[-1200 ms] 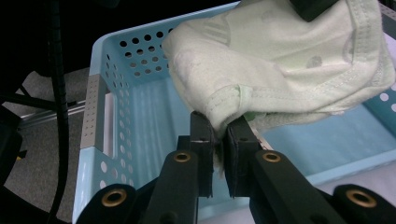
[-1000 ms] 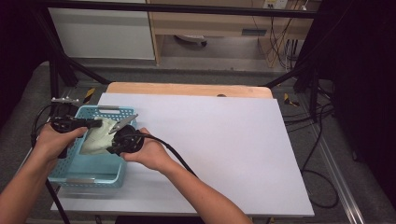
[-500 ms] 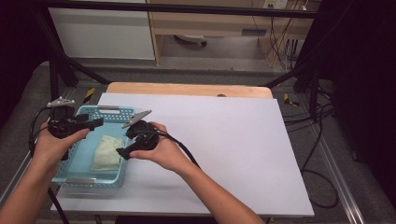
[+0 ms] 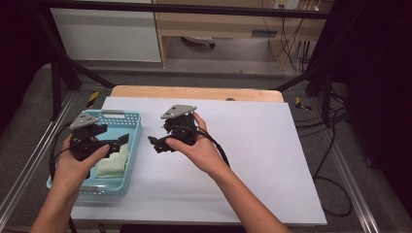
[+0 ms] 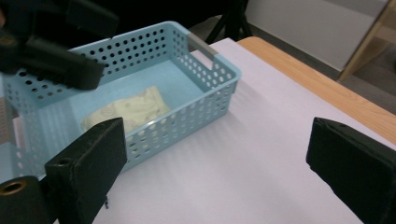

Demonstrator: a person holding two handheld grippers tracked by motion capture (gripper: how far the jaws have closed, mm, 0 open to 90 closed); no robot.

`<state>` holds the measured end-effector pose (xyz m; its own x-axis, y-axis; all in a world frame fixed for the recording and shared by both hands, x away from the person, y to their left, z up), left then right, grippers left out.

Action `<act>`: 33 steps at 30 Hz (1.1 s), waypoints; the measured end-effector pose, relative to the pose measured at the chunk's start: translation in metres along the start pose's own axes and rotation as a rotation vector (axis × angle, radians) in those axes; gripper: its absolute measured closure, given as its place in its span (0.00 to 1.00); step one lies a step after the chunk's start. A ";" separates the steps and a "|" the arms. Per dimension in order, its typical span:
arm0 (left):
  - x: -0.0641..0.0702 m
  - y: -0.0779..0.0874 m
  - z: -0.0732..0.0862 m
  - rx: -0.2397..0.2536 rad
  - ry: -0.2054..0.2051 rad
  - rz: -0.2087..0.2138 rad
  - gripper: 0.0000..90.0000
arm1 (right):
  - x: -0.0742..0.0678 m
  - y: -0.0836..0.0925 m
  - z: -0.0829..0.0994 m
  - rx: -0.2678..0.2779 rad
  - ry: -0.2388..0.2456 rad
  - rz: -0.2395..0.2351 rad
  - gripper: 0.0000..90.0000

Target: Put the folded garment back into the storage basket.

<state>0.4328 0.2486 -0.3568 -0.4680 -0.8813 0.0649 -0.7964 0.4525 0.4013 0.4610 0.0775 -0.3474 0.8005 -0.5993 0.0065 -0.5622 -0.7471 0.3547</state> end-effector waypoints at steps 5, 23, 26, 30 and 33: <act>0.016 -0.003 0.005 -0.015 -0.034 0.017 0.11 | 0.009 0.010 0.001 0.021 -0.003 0.009 0.06; 0.031 0.016 0.003 0.041 -0.027 0.047 0.08 | 0.039 0.046 -0.001 0.073 -0.032 0.040 0.07; 0.029 0.018 0.004 0.046 -0.030 0.042 0.08 | 0.047 0.056 -0.002 0.091 -0.041 0.055 0.07; 0.027 0.019 0.006 0.046 -0.031 0.032 0.08 | 0.059 0.068 -0.003 0.136 -0.051 0.082 0.07; 0.026 0.020 0.007 0.056 -0.031 0.028 0.08 | 0.067 0.077 -0.002 0.158 -0.060 0.100 0.07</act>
<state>0.4023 0.2361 -0.3530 -0.5010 -0.8642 0.0466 -0.8028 0.4841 0.3481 0.4725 -0.0193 -0.3175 0.7276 -0.6856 -0.0229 -0.6680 -0.7158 0.2034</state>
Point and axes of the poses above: each handheld gripper's, and its own axes: y roughly backward along the jaws, z roughly out of its underside, x roughly to its right, the point moved 8 cm from there along -y, roughly forward along the jaws, and after that the axes turned 9 degrees about x, right-handed, at the moved point
